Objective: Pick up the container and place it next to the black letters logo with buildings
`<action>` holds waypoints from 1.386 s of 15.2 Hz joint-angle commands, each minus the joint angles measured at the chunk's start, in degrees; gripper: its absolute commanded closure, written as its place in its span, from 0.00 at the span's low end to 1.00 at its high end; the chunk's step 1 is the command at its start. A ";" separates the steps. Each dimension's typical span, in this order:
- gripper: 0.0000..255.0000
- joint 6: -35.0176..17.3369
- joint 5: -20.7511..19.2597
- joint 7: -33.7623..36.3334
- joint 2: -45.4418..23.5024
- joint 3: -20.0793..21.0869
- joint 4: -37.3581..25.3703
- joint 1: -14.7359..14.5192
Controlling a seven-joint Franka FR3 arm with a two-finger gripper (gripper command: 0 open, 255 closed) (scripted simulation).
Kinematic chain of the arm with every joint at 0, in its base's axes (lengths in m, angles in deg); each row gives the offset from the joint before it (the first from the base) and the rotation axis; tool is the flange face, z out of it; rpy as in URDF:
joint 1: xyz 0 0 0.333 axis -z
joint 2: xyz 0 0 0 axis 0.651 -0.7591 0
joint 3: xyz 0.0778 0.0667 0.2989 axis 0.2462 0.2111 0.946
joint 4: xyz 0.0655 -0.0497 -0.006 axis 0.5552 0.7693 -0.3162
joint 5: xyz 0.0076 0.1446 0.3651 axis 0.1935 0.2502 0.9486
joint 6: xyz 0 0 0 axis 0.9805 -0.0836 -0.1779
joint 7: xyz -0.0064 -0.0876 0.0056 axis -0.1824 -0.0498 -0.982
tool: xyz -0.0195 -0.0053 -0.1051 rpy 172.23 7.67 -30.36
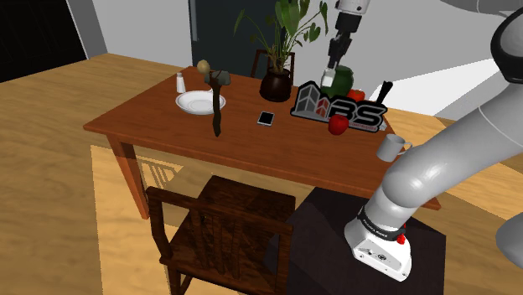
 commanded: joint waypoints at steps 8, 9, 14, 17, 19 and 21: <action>1.00 -4.44 -1.52 -4.49 1.48 -3.33 5.65 1.84; 1.00 -5.21 -1.58 -4.46 1.62 -3.37 6.54 1.88; 1.00 -9.02 -1.86 -4.34 2.09 -3.58 10.81 2.05; 1.00 -11.31 -2.00 -4.30 2.22 -3.75 13.23 2.15; 1.00 -12.85 -2.09 -4.28 2.24 -3.87 14.78 2.21; 1.00 -14.39 -2.16 -4.28 2.21 -4.00 16.29 2.27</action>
